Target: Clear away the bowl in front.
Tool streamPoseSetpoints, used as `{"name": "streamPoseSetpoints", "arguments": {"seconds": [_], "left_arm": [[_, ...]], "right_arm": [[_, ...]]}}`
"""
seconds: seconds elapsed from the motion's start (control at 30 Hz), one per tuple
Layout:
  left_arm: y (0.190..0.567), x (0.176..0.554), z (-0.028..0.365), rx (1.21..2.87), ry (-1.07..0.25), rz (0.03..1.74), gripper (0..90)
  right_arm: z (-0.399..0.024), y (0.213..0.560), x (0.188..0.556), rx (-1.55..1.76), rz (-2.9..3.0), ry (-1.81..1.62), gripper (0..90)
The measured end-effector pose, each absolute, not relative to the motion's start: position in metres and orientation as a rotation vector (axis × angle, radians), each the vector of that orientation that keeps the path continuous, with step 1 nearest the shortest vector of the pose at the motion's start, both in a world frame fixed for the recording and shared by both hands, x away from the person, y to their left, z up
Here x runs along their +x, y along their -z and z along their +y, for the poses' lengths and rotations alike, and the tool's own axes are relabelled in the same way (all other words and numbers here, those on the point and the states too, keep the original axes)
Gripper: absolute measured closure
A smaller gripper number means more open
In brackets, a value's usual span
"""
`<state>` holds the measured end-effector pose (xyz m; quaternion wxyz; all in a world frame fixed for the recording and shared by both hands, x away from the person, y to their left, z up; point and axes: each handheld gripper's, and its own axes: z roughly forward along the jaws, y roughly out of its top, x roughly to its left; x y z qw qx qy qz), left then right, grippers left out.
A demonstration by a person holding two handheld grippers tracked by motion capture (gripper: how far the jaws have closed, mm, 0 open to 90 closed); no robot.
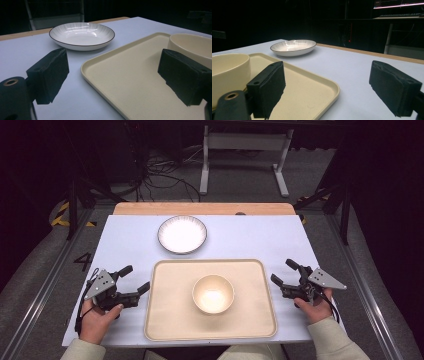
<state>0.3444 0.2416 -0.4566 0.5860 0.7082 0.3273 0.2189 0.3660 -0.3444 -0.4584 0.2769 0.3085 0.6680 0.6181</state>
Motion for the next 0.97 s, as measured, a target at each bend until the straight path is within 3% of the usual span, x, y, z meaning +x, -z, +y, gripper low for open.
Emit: {"name": "streamPoseSetpoints", "arguments": {"seconds": [0.97], "left_arm": [[0.469, 0.344, 0.243, 1.666, -0.523, 0.787, 7.7]], "right_arm": [[-0.344, 0.459, 0.365, 0.821, 1.789, -1.66, 13.3]]}}
